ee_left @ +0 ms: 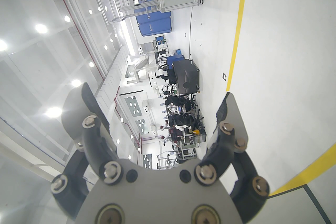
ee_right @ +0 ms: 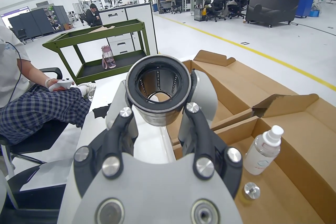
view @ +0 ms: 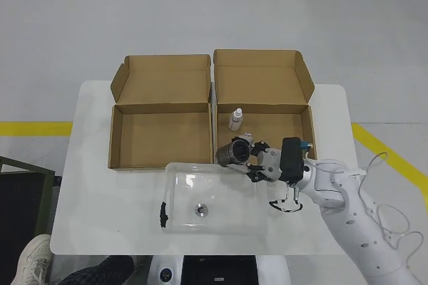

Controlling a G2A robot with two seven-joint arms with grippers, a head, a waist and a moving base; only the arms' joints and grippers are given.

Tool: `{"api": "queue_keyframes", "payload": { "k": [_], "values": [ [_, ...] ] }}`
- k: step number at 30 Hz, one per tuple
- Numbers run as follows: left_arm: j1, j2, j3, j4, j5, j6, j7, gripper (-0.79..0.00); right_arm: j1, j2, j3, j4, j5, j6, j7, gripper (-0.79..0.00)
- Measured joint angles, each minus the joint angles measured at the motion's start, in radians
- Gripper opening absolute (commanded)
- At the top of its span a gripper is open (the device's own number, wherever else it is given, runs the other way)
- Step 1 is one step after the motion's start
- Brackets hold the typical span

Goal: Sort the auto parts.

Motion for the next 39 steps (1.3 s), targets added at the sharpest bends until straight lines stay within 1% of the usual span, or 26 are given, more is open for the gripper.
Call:
{"api": "queue_keyframes", "payload": {
  "k": [19,23,30,39],
  "values": [
    [0.0,0.0,0.0,0.0,0.0,0.0,0.0,0.0,0.0,0.0,0.0,0.0,0.0,0.0,0.0,-0.785],
    [0.0,0.0,0.0,0.0,0.0,0.0,0.0,0.0,-0.003,-0.002,-0.007,-0.012,-0.001,0.022,0.01,-0.785],
    [0.0,0.0,0.0,0.0,0.0,0.0,0.0,0.0,0.049,-0.012,-0.043,0.018,0.003,0.062,0.037,-0.785],
    [0.0,0.0,0.0,0.0,0.0,0.0,0.0,0.0,0.152,-0.043,-0.151,0.079,-0.045,0.175,0.095,-0.785]
  ]
}}
